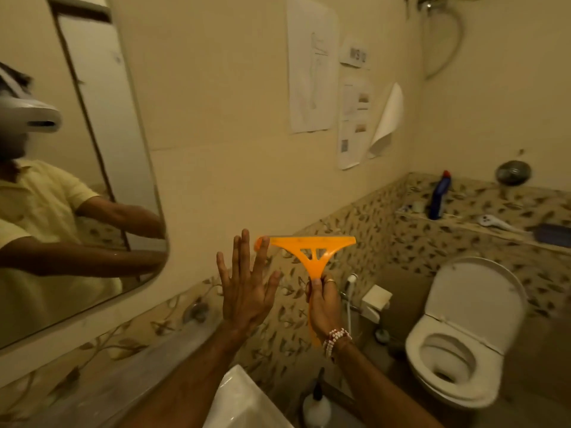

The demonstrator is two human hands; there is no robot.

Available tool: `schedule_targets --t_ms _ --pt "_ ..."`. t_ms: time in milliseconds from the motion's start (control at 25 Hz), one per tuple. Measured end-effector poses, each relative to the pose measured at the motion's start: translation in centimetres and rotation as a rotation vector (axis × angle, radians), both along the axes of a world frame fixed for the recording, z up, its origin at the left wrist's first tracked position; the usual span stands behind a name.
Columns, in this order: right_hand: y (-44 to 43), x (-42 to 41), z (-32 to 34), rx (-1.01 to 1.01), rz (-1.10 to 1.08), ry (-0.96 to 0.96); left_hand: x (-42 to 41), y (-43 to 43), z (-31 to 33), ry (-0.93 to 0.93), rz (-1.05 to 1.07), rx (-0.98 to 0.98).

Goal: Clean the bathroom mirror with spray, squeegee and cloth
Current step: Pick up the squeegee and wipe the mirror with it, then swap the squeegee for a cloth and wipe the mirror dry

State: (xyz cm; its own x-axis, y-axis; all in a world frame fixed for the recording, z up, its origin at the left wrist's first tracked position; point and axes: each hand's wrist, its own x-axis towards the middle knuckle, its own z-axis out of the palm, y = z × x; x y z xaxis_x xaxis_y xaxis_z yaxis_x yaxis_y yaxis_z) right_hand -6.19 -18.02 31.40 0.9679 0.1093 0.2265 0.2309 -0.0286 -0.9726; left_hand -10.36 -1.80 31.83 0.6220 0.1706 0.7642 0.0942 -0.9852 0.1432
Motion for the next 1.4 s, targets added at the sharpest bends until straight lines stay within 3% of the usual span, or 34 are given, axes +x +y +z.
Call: schedule_targets --t_ms 360,840,1200,1400 --pt "-6.8 6.8 -6.7 0.016 -0.083 0.117 8.0 -8.4 -7.6 0.209 -0.111 -0.092" --pt "-10.2 7.0 -25.9 -0.006 -0.144 0.539 9.3 -11.8 -25.5 0.732 -0.217 -0.118" --pt "-9.0 4.5 -41.6 -0.007 -0.335 0.836 8.2 -11.5 -38.7 1.085 -0.385 -0.008" --pt "-8.0 3.2 -45.6 0.004 -0.373 0.939 8.6 -13.5 -41.1 1.141 -0.296 0.120"
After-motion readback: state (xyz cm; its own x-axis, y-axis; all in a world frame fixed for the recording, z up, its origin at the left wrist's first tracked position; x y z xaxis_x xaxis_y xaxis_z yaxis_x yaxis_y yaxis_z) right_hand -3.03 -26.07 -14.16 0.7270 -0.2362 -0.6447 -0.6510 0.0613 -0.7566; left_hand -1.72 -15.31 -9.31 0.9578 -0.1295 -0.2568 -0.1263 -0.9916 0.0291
